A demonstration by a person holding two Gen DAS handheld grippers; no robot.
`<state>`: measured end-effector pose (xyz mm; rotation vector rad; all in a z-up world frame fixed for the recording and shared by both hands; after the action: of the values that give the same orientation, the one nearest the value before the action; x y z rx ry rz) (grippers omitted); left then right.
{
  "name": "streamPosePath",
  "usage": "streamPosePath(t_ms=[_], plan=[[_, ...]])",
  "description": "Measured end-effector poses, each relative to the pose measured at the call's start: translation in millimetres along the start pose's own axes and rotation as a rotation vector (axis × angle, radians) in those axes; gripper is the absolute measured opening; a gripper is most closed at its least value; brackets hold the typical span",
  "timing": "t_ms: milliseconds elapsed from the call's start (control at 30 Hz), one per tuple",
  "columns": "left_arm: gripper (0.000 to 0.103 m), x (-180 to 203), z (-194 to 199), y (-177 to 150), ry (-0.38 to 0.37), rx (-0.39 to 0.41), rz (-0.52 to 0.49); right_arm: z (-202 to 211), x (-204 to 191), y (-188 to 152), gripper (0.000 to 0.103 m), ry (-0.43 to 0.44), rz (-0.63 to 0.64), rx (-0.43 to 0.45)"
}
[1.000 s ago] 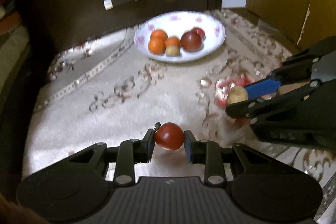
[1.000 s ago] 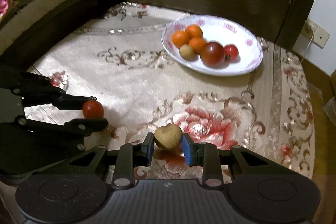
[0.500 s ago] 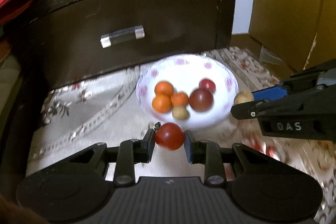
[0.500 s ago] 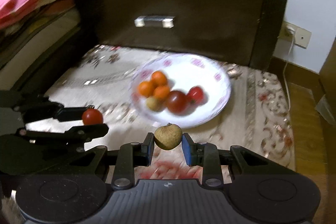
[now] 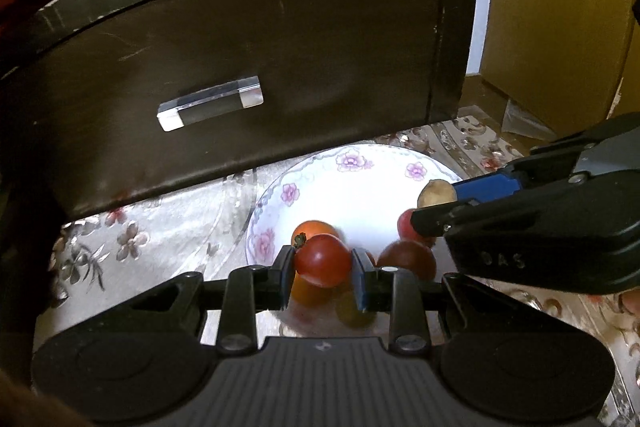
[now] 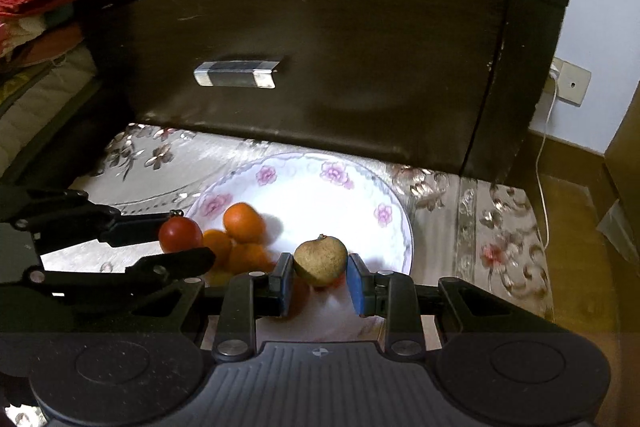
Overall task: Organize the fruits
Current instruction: 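Lower the red tomato and tan fruit into the bowl and open both tools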
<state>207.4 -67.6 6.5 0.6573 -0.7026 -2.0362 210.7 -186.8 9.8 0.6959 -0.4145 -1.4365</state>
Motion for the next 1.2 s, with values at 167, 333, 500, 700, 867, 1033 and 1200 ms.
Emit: streamPosePath(t_ms=[167, 333, 500, 700, 867, 1033, 1200], plan=[[0.036, -5.1, -13.2, 3.8, -0.002, 0.003, 0.007, -13.5, 0.5, 8.1, 0.025, -0.009, 0.014, 0.001], [0.035, -5.7, -24.5, 5.5, -0.01, 0.005, 0.009, -24.9, 5.7, 13.1, 0.026, -0.014, 0.01, -0.003], [0.035, -6.5, -28.8, 6.4, -0.009, 0.014, 0.006, -31.4, 10.5, 16.0, 0.027, -0.015, -0.004, -0.009], [0.036, -11.4, -30.0, 6.7, -0.016, 0.018, 0.029, -33.6, 10.5, 17.9, 0.028, -0.013, -0.012, -0.003], [0.037, -12.1, -30.2, 6.7, -0.009, 0.018, 0.035, -31.0, 9.7, 18.8, 0.028, -0.009, -0.015, 0.007], [0.042, -9.5, -30.4, 6.9, -0.023, 0.021, 0.03, -27.8, 9.7, 20.0, 0.028, -0.003, -0.024, 0.01], [0.044, -5.4, -28.0, 8.9, -0.024, 0.036, 0.018, -25.3, 7.1, 20.4, 0.029, 0.018, -0.025, 0.012]])
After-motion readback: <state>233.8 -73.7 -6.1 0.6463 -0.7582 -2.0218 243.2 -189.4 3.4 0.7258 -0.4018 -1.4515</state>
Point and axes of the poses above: each gripper's, at about its wrist camera, not at the fingertips, and z roughly against the way its jaws point, x to its right, y to its top, the point moved 2 cm from there along -z, roughly the way its jaws point, and after that the axes turned 11 degrees about -z, right-handed, at the moved point
